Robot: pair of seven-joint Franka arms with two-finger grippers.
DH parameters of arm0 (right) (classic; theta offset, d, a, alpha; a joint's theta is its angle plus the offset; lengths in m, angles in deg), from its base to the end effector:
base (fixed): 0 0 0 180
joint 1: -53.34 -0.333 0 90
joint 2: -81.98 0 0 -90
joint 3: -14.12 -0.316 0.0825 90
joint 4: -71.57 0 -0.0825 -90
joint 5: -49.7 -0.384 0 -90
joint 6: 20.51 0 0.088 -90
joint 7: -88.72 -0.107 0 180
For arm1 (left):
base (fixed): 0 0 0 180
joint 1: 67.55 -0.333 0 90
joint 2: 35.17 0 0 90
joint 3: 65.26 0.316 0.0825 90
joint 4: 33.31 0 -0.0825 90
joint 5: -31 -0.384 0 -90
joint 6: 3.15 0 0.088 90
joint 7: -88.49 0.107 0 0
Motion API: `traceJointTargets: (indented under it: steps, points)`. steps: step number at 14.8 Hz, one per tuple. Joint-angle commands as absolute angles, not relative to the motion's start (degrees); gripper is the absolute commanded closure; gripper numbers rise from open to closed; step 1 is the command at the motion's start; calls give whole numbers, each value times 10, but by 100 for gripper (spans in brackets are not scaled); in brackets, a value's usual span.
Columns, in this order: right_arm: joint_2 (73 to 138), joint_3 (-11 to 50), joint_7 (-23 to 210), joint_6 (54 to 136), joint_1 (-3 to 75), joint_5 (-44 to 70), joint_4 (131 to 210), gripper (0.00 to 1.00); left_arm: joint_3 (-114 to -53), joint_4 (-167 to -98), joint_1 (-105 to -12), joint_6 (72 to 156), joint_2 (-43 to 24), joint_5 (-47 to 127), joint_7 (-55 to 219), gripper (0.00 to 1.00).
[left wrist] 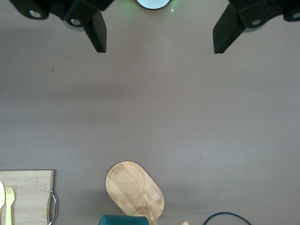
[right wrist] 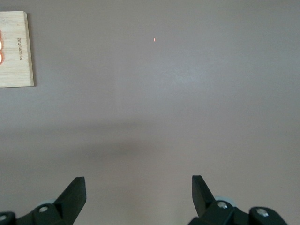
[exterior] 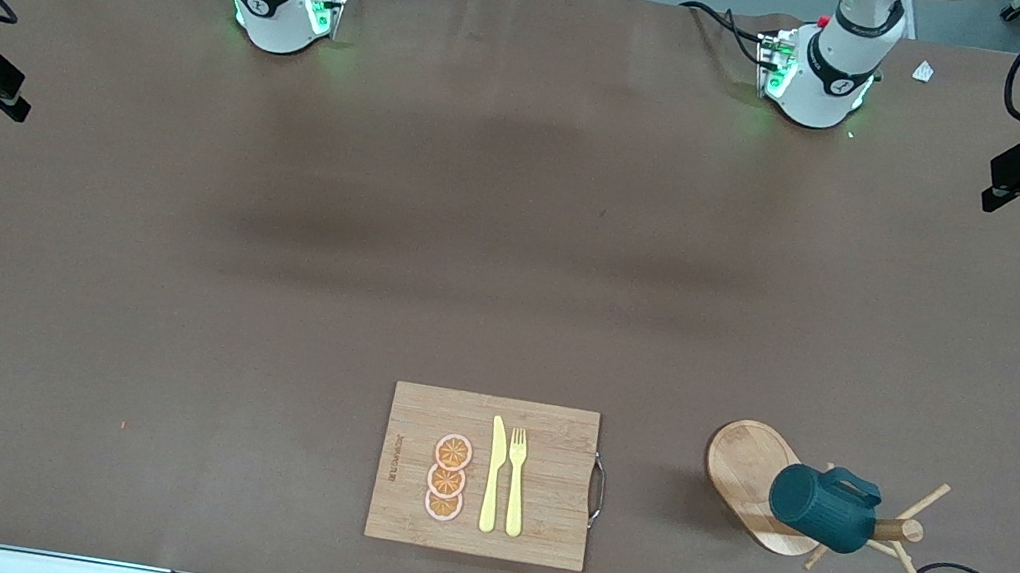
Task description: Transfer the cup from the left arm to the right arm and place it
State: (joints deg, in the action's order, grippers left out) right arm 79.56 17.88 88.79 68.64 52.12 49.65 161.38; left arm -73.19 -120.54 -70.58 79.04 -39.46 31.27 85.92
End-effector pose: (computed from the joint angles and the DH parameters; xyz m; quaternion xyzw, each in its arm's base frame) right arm 0.5396 -0.0247 0.6478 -0.9996 0.0215 -0.0154 0.0015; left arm 0.5142 -0.0480 0.6748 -0.9998 0.0204 0.0067 0.0033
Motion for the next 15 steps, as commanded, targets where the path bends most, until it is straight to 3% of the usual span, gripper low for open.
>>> traceJointTargets:
  steps: [1, 8, 15]
  points:
    - [786, 176, 883, 689, 528, 487, 1622, 0, -734, -1215, -705, 775, -397, 309, 855, 0]
    - [786, 177, 884, 691, 533, 488, 1614, 0, -732, -1167, -709, 789, -350, 317, 854, 0]
    - [786, 177, 884, 691, 533, 489, 1615, 0, -732, -1170, -708, 922, -299, 311, 777, 0]
